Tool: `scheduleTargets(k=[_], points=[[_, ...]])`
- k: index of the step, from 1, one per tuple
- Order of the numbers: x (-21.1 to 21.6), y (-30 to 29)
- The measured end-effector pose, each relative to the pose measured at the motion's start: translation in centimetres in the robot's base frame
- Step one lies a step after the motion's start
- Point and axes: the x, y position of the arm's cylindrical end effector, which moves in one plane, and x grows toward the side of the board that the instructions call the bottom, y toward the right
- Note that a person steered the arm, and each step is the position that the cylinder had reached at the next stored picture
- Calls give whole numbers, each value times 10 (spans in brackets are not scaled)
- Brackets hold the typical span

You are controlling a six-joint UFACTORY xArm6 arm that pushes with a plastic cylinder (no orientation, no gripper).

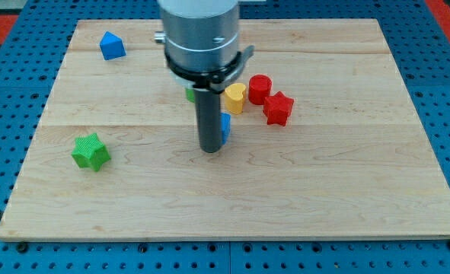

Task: Move the green star towards the center

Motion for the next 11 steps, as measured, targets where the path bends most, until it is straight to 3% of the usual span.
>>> scheduleTargets(k=[1,2,3,4,5,7,8,9,11], points=[[-7,8],[41,4],[85,-61],[76,-141],[33,-217],[-3,-113],[-14,-105],[0,-162],[-47,-94]])
